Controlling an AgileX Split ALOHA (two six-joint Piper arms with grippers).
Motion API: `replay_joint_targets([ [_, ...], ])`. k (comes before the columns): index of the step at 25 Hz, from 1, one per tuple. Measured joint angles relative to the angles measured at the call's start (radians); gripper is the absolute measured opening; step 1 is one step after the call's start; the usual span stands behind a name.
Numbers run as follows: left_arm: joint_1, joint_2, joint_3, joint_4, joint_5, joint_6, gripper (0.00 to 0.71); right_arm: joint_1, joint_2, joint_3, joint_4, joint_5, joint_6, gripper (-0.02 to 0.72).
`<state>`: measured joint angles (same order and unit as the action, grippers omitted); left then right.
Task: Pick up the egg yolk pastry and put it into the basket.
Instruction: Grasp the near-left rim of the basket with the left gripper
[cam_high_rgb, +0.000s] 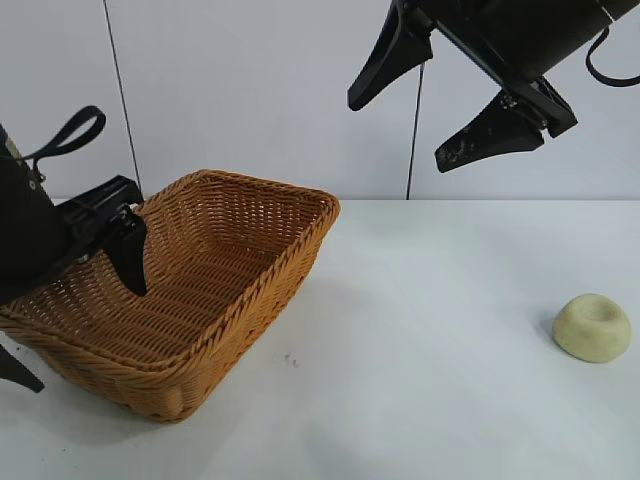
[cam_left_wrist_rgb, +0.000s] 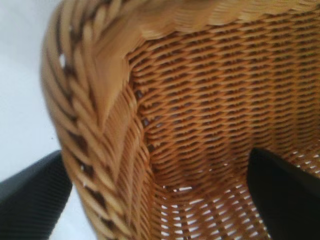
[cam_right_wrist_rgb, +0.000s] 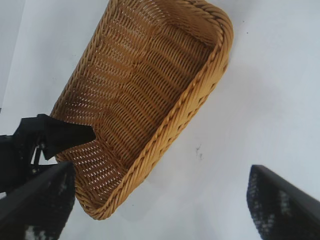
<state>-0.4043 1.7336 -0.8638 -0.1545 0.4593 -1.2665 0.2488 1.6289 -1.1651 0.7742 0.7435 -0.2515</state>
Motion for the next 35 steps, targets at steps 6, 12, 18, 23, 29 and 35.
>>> replay_joint_targets([
  [6, 0.0, 0.056, 0.043, -0.112, -0.082, -0.001, 0.675, 0.0, 0.0, 0.0, 0.001, 0.0, 0.0, 0.666],
  [12, 0.0, 0.056, 0.127, -0.215, -0.141, 0.023, 0.613, 0.0, 0.0, 0.0, 0.001, 0.0, 0.0, 0.666],
  [18, 0.0, 0.056, 0.12, -0.217, -0.142, 0.057, 0.605, 0.0, 0.0, 0.0, 0.001, 0.0, 0.0, 0.666],
  [23, 0.0, 0.056, 0.06, -0.218, -0.14, 0.124, 0.537, 0.0, 0.0, 0.0, 0.001, 0.0, 0.0, 0.666],
  [29, 0.0, 0.06, 0.047, -0.243, -0.108, 0.115, 0.407, 0.0, 0.0, 0.0, 0.001, 0.001, 0.0, 0.666],
  [35, 0.0, 0.06, 0.047, -0.245, -0.069, 0.111, 0.198, 0.0, 0.0, 0.0, 0.001, 0.006, 0.0, 0.666],
])
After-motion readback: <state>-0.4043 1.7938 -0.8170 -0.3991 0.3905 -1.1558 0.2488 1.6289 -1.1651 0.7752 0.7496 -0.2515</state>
